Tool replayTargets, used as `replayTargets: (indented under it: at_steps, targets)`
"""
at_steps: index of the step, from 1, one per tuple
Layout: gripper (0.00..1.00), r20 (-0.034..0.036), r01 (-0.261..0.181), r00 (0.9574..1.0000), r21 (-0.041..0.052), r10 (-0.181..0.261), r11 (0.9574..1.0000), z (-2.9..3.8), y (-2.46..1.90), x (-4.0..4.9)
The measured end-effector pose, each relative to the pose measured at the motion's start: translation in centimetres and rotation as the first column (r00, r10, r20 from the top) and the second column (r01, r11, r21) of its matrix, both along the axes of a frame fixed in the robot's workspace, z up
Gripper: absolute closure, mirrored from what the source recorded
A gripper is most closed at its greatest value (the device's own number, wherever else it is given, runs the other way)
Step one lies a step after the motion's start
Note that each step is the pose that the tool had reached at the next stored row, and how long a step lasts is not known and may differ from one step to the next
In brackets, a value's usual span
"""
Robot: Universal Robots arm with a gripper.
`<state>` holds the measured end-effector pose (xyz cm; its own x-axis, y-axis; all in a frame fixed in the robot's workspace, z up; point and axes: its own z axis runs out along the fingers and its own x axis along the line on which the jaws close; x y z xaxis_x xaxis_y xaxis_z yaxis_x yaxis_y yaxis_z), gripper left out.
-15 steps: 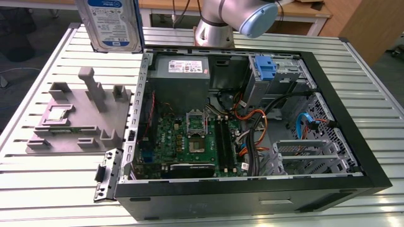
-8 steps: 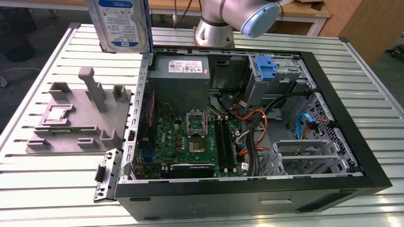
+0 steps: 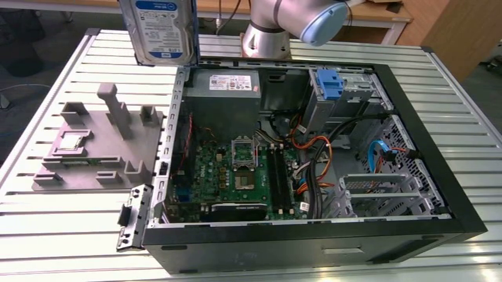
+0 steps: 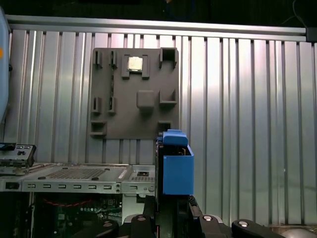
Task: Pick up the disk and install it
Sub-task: 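Pick up the disk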
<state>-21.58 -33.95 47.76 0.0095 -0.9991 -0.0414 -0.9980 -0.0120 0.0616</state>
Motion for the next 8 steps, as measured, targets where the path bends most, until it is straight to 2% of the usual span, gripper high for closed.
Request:
replayTargets:
  at_steps: [8]
  targets:
    - [0.65,-0.0014,0.000,1.0000,0.0000,0.000,1.0000,0.00,0.00,1.73]
